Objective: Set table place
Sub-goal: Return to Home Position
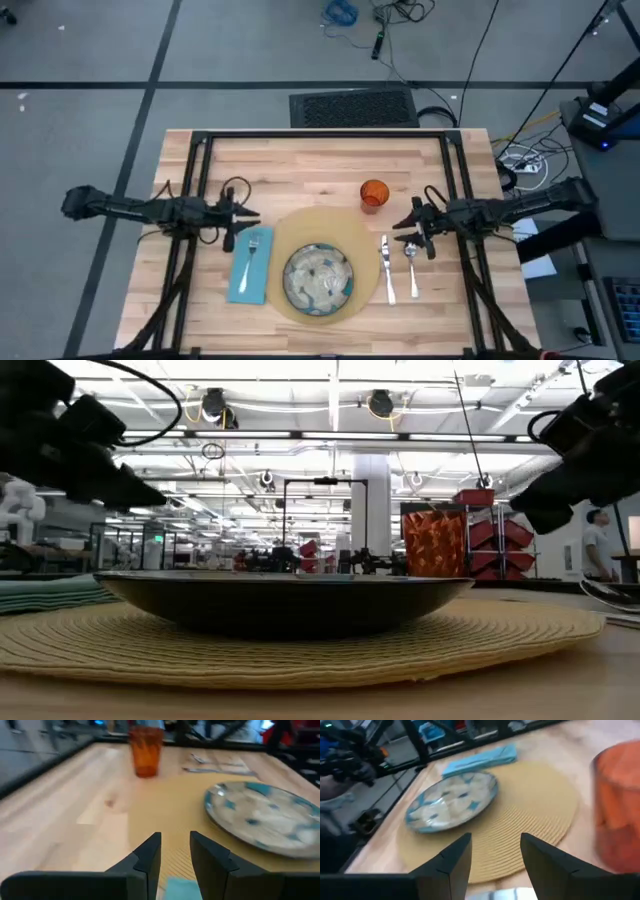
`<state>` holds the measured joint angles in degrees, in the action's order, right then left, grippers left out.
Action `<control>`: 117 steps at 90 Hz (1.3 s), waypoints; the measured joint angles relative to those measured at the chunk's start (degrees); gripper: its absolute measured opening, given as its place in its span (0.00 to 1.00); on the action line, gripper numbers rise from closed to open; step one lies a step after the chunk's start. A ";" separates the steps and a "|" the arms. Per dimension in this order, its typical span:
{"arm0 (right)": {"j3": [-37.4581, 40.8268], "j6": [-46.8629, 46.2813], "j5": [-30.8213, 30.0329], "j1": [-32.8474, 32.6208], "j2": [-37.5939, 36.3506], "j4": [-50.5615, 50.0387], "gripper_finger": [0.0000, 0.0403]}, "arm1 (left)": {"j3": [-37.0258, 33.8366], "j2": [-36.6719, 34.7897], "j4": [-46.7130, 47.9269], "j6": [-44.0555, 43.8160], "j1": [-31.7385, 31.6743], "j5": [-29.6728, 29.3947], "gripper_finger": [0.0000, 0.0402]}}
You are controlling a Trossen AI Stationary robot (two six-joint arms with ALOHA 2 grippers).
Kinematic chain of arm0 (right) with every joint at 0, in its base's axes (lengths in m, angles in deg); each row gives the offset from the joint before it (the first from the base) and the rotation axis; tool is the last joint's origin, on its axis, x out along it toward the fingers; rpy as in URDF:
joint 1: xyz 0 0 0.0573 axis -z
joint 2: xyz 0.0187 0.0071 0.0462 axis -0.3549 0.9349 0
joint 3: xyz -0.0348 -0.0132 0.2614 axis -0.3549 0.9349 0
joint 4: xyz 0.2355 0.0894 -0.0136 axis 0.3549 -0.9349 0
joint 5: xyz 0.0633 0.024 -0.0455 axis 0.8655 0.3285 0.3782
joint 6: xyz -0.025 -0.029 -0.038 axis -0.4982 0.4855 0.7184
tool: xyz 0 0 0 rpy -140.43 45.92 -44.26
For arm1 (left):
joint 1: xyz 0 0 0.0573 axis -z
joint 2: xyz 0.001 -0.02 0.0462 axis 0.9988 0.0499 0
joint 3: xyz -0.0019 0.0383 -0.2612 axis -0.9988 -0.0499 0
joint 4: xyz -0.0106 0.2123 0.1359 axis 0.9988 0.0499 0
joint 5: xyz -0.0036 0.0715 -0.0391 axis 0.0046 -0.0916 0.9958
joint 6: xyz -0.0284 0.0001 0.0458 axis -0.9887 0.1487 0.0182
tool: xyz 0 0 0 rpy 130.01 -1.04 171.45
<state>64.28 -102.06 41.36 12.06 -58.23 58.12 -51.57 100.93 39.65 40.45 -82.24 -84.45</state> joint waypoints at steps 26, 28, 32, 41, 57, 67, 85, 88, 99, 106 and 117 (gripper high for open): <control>-0.02 0.00 0.85 0.00 -0.01 -0.20 0.40 | 0.00 1.36 -0.03 -2.22 0.00 -0.16 0.22; -0.02 0.00 0.85 0.00 -0.01 -0.20 0.40 | 0.00 1.36 -0.03 -2.22 0.00 -0.18 0.22; -0.02 0.00 0.85 0.00 -0.01 -0.20 0.40 | 0.00 1.36 -0.05 -2.24 0.00 -0.23 0.22; -0.02 0.02 0.85 0.00 -0.01 -0.20 0.40 | 0.00 1.36 -0.05 -2.24 0.00 -0.34 0.22; -0.02 0.02 0.83 0.00 -0.01 -0.20 0.40 | -0.02 1.36 -0.07 -2.26 0.00 -0.47 0.22; -0.02 0.04 0.81 0.00 -0.01 -0.20 0.40 | -0.02 1.36 -0.08 -2.29 0.00 -0.56 0.22; -0.02 0.04 0.80 0.00 -0.01 -0.20 0.40 | -0.02 1.36 -0.08 -2.29 0.00 -0.57 0.22; -0.01 0.04 0.79 0.00 -0.01 -0.20 0.40 | -0.02 1.36 -0.08 -2.29 0.00 -0.55 0.22; -0.02 0.04 0.79 0.00 -0.01 -0.20 0.40 | -0.02 1.36 -0.08 -2.29 0.00 -0.55 0.22; -0.02 0.04 0.79 0.00 -0.01 -0.20 0.40 | -0.02 1.36 -0.08 -2.29 0.00 -0.55 0.22; -0.02 0.04 0.79 0.00 -0.01 -0.20 0.40 | -0.02 1.36 -0.08 -2.29 0.00 -0.57 0.22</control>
<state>64.26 -102.02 42.15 12.06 -58.24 57.92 -51.59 102.30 39.57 38.16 -82.24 -85.02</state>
